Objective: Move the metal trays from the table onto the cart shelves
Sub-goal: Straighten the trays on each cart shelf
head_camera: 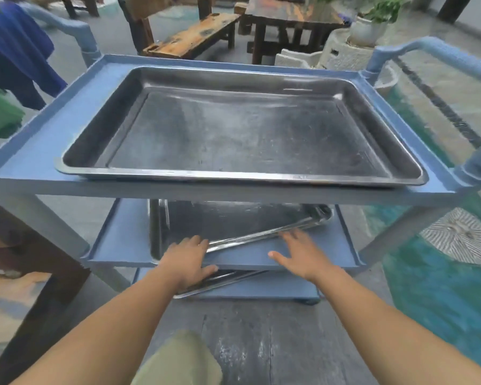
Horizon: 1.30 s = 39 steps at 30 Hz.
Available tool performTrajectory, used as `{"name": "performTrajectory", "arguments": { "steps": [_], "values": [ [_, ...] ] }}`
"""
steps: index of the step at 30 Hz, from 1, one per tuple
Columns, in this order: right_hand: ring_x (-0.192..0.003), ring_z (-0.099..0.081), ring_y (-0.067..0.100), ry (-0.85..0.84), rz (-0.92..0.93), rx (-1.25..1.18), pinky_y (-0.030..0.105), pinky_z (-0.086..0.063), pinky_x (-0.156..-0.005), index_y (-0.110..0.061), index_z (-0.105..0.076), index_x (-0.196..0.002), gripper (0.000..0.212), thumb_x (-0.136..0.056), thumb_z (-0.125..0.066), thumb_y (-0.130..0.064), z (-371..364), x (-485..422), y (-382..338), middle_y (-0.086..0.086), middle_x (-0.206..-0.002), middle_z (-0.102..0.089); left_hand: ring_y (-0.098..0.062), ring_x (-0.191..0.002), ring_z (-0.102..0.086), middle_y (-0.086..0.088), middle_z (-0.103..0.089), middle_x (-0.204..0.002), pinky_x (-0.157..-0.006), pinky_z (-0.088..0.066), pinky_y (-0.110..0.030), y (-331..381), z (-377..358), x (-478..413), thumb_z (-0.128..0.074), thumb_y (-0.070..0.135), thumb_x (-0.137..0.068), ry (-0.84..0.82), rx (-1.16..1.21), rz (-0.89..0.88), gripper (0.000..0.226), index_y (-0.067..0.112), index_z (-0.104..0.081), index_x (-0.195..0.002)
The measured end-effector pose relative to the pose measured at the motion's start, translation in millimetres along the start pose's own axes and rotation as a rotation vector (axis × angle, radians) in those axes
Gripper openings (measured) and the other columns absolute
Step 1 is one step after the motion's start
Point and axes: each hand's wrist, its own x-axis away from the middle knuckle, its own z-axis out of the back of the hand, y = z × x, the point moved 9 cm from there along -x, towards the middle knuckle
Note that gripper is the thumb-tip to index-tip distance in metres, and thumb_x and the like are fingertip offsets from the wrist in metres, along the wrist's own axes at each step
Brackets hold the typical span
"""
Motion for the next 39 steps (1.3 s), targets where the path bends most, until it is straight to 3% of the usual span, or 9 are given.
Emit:
{"name": "performTrajectory", "arguments": {
  "steps": [6, 9, 13, 16, 18, 21, 26, 32, 39],
  "values": [
    [-0.144, -0.025, 0.028, 0.213, 0.171, 0.184, 0.043, -0.026, -0.117, -0.024, -0.033, -0.15, 0.081, -0.086, -0.043, -0.073, -34, -81, 21, 0.011, -0.156, -0.03, -0.033, -0.143, -0.029, -0.009, -0.023, -0.159, -0.108, -0.033, -0.055, -20, -67, -79, -0.018, 0.088, -0.077, 0.112, -0.085, 0.032, 0.102, 0.023, -0.014, -0.155],
    [-0.144, -0.028, 0.028, 0.214, 0.142, 0.207, 0.046, -0.026, -0.116, -0.027, -0.033, -0.149, 0.083, -0.084, -0.037, -0.078, -46, -108, 38, 0.007, -0.157, -0.029, -0.033, -0.143, -0.029, -0.011, -0.027, -0.158, -0.107, -0.036, -0.055, -26, -80, -100, -0.012, 0.09, -0.075, 0.21, -0.053, 0.071, 0.103, 0.023, -0.025, -0.153],
    [-0.133, -0.046, 0.026, 0.187, 0.12, 0.222, 0.045, -0.039, -0.106, -0.032, -0.043, -0.144, 0.107, -0.064, -0.013, -0.096, -54, -129, 50, 0.0, -0.146, -0.05, -0.03, -0.115, -0.057, -0.008, -0.06, -0.127, -0.091, -0.05, -0.047, -24, -80, -111, -0.005, 0.093, -0.072, 0.437, -0.116, 0.006, 0.101, 0.026, -0.053, -0.13],
    [-0.132, -0.049, 0.025, 0.19, 0.124, 0.216, 0.041, -0.04, -0.105, -0.035, -0.047, -0.141, 0.106, -0.062, -0.016, -0.098, -57, -132, 51, -0.004, -0.143, -0.054, -0.028, -0.101, -0.065, -0.005, -0.07, -0.108, -0.084, -0.053, -0.044, -27, -81, -112, -0.004, 0.098, -0.065, 0.455, -0.077, 0.047, 0.104, 0.03, -0.058, -0.122],
    [-0.129, -0.052, 0.024, 0.155, 0.114, 0.214, 0.042, -0.041, -0.104, -0.036, -0.054, -0.134, 0.103, -0.061, -0.018, -0.1, -58, -129, 48, -0.006, -0.139, -0.057, -0.028, -0.099, -0.066, -0.006, -0.071, -0.105, -0.083, -0.053, -0.043, -27, -81, -111, -0.003, 0.098, -0.064, 0.422, -0.053, 0.058, 0.106, 0.024, -0.066, -0.109],
    [-0.106, -0.062, 0.024, 0.183, 0.119, 0.26, 0.039, -0.048, -0.092, -0.035, -0.066, -0.104, 0.094, -0.06, -0.015, -0.1, -54, -128, 43, -0.006, -0.111, -0.069, -0.028, -0.09, -0.066, -0.007, -0.07, -0.094, -0.081, -0.054, -0.042, -25, -77, -109, -0.003, 0.095, -0.067, 0.403, -0.051, 0.056, 0.099, 0.02, -0.064, -0.083],
    [-0.094, -0.062, 0.023, 0.248, 0.119, 0.274, 0.036, -0.049, -0.083, -0.03, -0.06, -0.081, 0.09, -0.057, -0.013, -0.102, -57, -129, 45, -0.005, -0.095, -0.067, -0.02, -0.062, -0.054, 0.003, -0.054, -0.062, -0.07, -0.053, -0.038, -26, -75, -113, -0.005, 0.095, -0.069, 0.406, -0.083, 0.055, 0.091, 0.018, -0.053, -0.062],
    [-0.073, -0.056, 0.018, 0.297, 0.085, 0.297, 0.029, -0.038, -0.061, -0.027, -0.047, -0.062, 0.084, -0.056, -0.01, -0.102, -61, -123, 41, -0.009, -0.068, -0.054, -0.018, -0.069, -0.059, 0.003, -0.063, -0.071, -0.071, -0.053, -0.038, -37, -72, -121, -0.005, 0.095, -0.07, 0.41, -0.089, 0.001, 0.095, 0.023, -0.066, -0.079],
    [-0.072, -0.059, 0.02, 0.361, 0.01, 0.297, 0.032, -0.047, -0.066, -0.025, -0.052, -0.066, 0.09, -0.056, -0.009, -0.102, -68, -127, 31, -0.004, -0.07, -0.058, -0.018, -0.087, -0.065, 0.006, -0.073, -0.097, -0.077, -0.053, -0.036, -62, -66, -140, -0.008, 0.098, -0.067, 0.425, -0.073, -0.063, 0.099, 0.032, -0.069, -0.107]
  ]
}}
